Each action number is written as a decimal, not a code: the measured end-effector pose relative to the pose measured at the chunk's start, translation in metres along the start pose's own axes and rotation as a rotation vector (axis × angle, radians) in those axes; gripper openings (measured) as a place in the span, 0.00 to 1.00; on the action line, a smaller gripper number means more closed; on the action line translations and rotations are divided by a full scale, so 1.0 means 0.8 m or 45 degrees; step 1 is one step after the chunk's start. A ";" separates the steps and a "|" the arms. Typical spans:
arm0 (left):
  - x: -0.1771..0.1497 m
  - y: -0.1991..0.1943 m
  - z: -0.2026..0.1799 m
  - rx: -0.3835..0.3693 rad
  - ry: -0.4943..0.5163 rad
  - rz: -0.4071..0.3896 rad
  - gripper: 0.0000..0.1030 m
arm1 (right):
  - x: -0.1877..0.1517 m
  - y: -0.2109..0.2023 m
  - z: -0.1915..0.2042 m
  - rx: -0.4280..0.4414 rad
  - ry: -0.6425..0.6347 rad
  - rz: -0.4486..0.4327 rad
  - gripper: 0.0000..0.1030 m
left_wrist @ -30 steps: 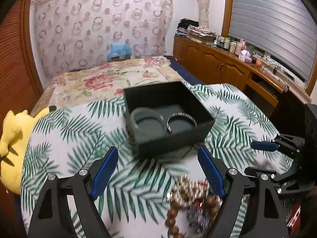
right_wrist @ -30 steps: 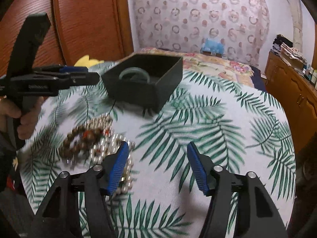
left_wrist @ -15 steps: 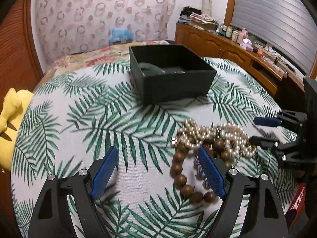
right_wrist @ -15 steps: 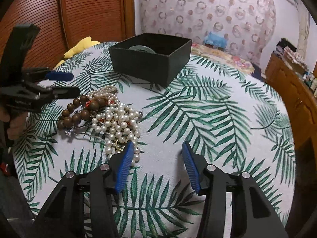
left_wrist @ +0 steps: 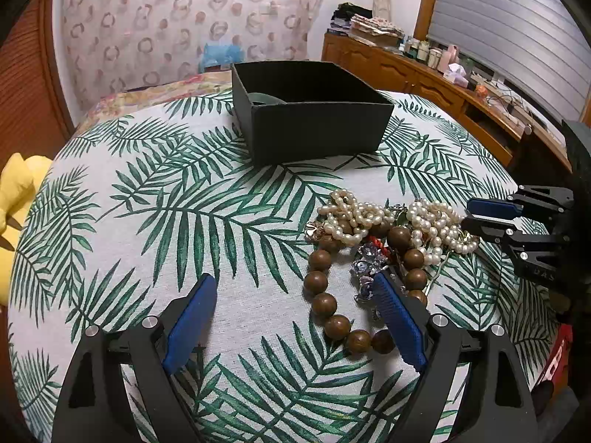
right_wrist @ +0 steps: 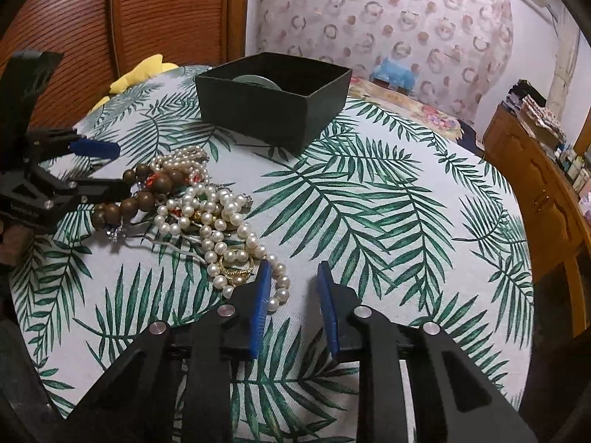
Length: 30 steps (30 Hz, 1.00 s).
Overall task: Organize jewelry
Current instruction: 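Grasp the brown wooden bead bracelet with the left tool while the right tool reaches the pearls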
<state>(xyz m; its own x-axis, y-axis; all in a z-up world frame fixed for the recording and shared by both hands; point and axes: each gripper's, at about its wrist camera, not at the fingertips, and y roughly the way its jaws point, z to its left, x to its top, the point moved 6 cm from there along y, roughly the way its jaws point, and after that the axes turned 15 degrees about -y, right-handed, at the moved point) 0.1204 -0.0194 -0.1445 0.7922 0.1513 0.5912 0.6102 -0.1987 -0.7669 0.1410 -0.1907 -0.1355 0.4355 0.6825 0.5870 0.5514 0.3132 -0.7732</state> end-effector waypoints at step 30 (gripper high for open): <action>0.018 -0.019 -0.016 -0.038 0.059 -0.067 0.12 | -0.002 0.001 -0.002 0.029 0.039 -0.027 0.27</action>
<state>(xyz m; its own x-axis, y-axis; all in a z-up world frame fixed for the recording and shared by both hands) 0.1228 -0.0268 -0.1211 0.7575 0.1179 0.6421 0.6505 -0.2203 -0.7269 0.1420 -0.1927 -0.1368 0.4456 0.6551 0.6101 0.5446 0.3425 -0.7656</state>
